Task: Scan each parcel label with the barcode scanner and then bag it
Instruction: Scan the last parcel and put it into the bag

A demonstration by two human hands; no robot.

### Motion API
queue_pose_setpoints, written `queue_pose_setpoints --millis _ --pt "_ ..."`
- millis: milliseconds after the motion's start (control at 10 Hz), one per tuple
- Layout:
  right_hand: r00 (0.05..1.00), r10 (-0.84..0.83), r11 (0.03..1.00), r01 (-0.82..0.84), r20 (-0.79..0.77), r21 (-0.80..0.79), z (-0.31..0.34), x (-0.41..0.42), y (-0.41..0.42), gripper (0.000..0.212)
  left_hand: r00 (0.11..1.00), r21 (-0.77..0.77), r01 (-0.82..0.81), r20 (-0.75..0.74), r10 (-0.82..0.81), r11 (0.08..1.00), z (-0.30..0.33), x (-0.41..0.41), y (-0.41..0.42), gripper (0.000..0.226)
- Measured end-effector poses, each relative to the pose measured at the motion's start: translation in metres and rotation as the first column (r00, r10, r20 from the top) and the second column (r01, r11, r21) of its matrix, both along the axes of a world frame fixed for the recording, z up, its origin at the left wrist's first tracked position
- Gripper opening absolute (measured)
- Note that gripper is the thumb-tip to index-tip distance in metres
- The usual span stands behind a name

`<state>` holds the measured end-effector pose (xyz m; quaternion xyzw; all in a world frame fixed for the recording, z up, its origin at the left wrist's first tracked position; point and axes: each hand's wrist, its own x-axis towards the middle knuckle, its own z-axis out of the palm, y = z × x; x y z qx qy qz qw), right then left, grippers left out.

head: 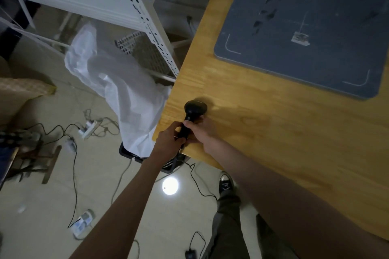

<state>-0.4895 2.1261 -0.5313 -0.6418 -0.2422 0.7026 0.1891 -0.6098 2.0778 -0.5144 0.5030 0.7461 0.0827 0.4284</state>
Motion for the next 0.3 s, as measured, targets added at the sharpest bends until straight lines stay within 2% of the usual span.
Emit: queue_pose_setpoints --millis 100,200,300 --pt "0.998 0.054 0.999 -0.054 0.022 -0.003 0.000 0.000 0.001 0.033 0.999 -0.020 0.000 -0.050 -0.001 1.000 -0.002 0.003 0.001 0.043" --pt "0.987 0.159 0.983 -0.160 -0.016 -0.094 0.009 0.009 0.008 0.035 0.997 -0.046 -0.003 -0.078 0.000 0.999 0.001 0.009 0.003 0.044" --pt "0.955 0.296 0.949 -0.295 -0.010 -0.110 0.020 0.020 0.005 0.026 0.994 -0.071 -0.003 -0.113 -0.005 0.997 0.017 0.011 0.003 0.054"
